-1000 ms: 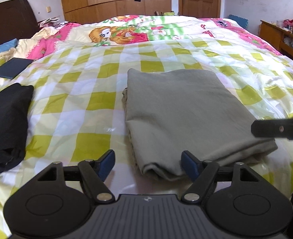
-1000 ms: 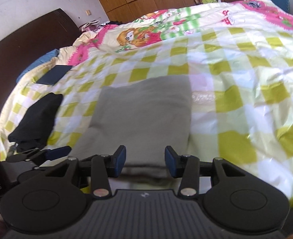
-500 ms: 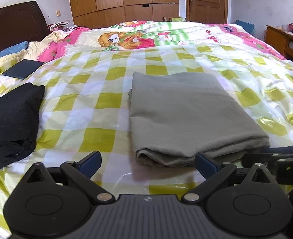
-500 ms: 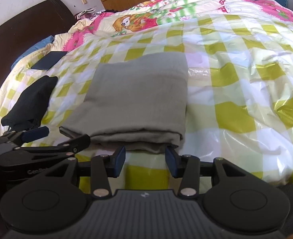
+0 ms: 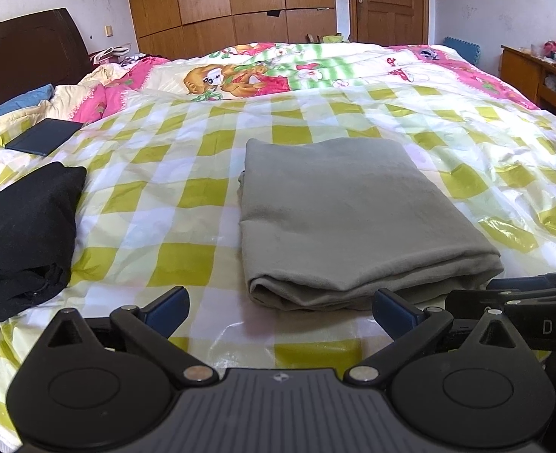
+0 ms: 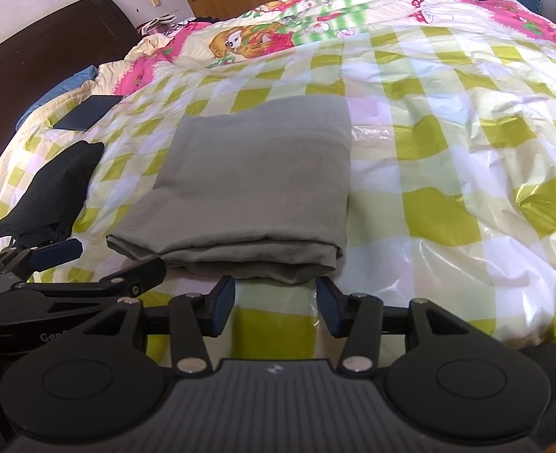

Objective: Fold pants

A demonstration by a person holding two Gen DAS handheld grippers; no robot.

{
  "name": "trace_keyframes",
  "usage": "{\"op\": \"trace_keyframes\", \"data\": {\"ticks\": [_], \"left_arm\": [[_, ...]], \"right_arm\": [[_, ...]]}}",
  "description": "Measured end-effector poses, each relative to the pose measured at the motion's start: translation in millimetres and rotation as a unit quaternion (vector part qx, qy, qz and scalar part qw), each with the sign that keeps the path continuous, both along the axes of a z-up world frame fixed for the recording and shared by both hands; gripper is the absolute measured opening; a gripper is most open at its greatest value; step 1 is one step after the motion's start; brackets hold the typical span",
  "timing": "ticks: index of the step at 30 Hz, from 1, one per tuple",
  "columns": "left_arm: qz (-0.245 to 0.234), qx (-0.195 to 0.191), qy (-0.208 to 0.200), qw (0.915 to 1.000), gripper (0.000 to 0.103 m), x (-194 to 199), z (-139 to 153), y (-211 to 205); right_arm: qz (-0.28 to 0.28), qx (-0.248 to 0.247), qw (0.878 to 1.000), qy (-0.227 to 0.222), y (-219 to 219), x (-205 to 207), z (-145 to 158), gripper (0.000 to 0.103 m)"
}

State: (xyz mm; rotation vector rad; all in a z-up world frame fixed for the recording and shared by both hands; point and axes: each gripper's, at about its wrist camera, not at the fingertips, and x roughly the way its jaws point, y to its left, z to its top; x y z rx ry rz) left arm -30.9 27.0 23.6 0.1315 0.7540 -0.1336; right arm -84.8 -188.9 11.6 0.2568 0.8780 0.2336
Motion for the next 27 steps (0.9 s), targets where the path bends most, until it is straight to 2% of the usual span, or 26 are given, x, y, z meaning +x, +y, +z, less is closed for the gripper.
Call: {"op": "trace_keyframes", "data": {"ticks": [27], "left_arm": [[0.001, 0.003, 0.006, 1.0, 0.103, -3.0, 0.5, -2.4]], "right_arm": [[0.0, 0.001, 1.0, 0.001, -1.6, -0.6, -0.4, 0.05]]}}
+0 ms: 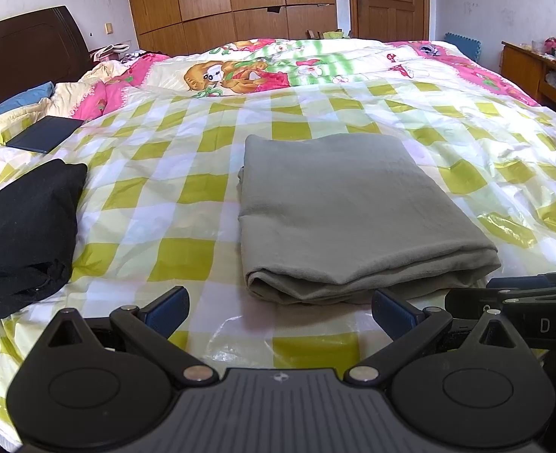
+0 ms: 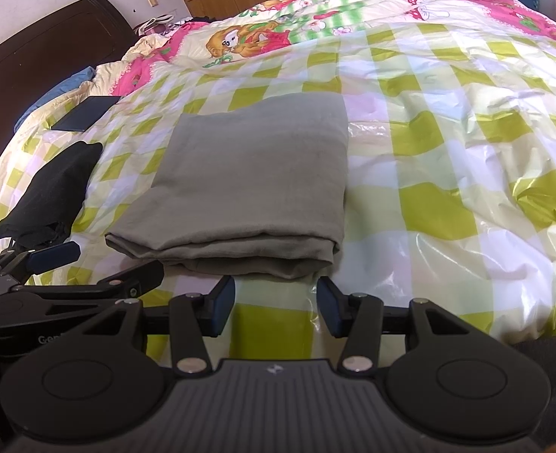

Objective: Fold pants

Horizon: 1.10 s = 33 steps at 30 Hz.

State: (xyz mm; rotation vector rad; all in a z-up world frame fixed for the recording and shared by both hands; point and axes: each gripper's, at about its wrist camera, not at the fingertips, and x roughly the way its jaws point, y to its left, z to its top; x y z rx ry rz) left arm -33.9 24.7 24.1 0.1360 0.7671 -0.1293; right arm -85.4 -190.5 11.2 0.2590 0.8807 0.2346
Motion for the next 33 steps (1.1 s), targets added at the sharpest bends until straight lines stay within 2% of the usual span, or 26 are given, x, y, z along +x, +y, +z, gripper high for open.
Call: {"op": "trace_keyframes", "data": {"ticks": [33], "left_arm": [[-0.007, -0.009, 0.001, 0.9999, 0.103, -3.2, 2.0, -1.5]], "right_arm": [[-0.005, -0.002, 1.0, 0.005, -2.7, -0.5, -3.6, 0.049]]}}
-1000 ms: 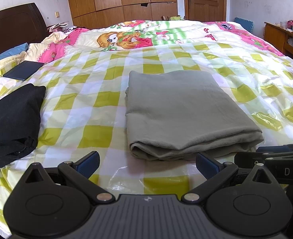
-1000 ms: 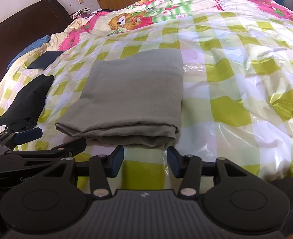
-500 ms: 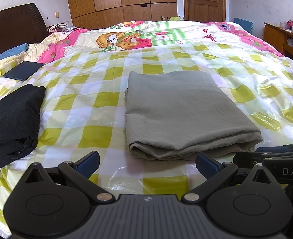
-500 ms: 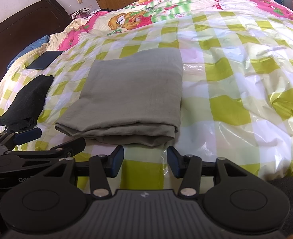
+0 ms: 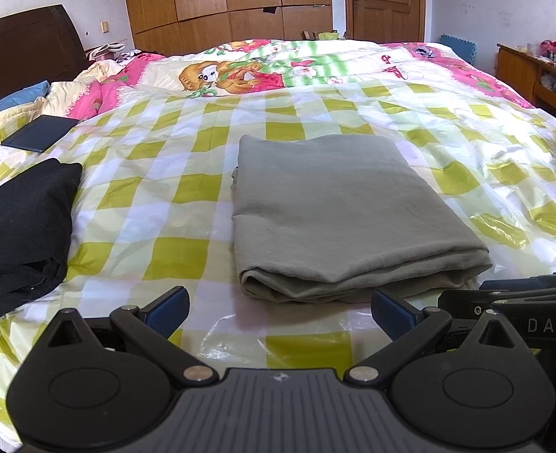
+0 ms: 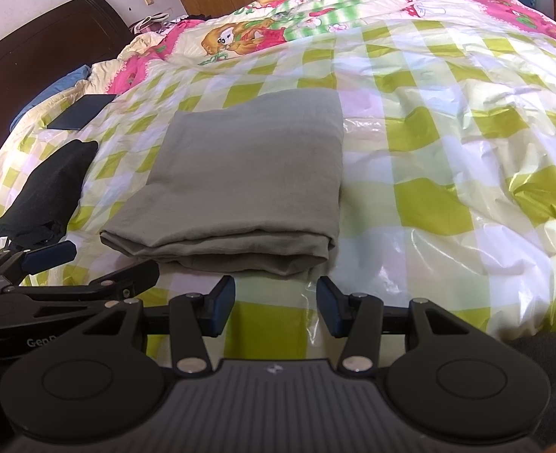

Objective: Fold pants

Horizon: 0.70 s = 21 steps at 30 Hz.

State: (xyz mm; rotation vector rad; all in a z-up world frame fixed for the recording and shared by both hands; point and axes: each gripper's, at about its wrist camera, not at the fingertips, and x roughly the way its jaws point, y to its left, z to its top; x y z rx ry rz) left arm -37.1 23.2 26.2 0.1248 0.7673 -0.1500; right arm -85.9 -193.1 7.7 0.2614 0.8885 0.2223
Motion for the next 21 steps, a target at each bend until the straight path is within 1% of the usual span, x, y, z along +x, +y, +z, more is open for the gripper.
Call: {"op": "trace_keyframes", "data": {"ticks": [21], "left_arm": [[-0.002, -0.002, 0.0, 1.0, 0.103, -1.2, -0.5, -1.1]], "right_arm": [[0.0, 0.0, 1.0, 0.001, -0.2, -0.2, 0.2, 0.049]]}}
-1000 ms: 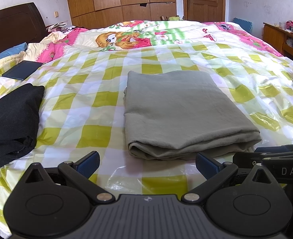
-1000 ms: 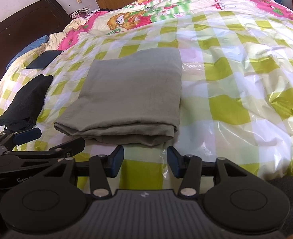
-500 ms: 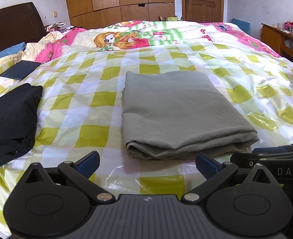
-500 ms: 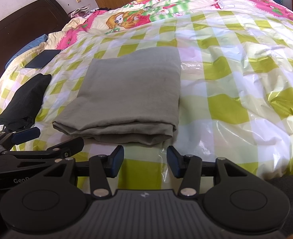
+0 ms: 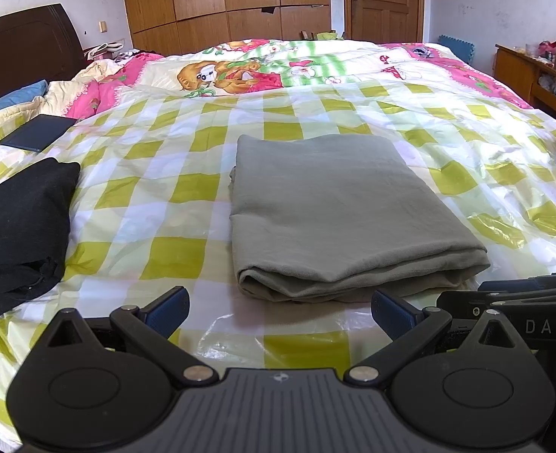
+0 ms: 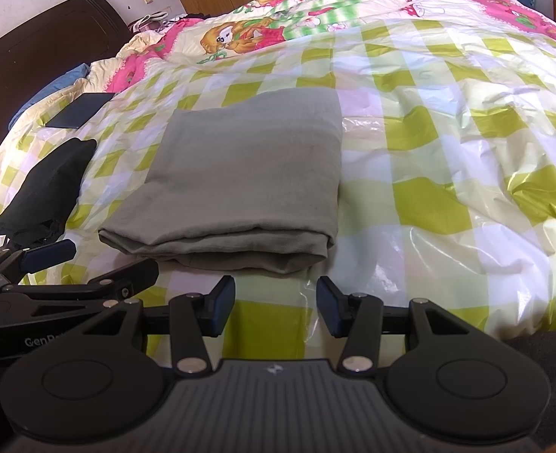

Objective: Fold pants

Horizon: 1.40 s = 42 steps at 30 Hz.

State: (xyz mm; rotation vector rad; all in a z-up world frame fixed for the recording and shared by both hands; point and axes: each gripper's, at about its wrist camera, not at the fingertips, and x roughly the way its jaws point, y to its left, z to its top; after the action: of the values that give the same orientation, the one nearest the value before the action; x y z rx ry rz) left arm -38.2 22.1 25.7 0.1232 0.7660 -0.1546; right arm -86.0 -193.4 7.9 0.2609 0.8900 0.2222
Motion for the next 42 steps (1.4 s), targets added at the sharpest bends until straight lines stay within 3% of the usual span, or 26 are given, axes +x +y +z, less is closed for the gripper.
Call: {"op": "trace_keyframes", "data": {"ticks": [42], "left_arm": [[-0.002, -0.005, -0.012, 0.9999, 0.103, -1.2, 2.2, 3.6]], "right_arm": [[0.0, -0.001, 1.0, 0.001, 0.7, -1.0, 0.5, 0.049]]}}
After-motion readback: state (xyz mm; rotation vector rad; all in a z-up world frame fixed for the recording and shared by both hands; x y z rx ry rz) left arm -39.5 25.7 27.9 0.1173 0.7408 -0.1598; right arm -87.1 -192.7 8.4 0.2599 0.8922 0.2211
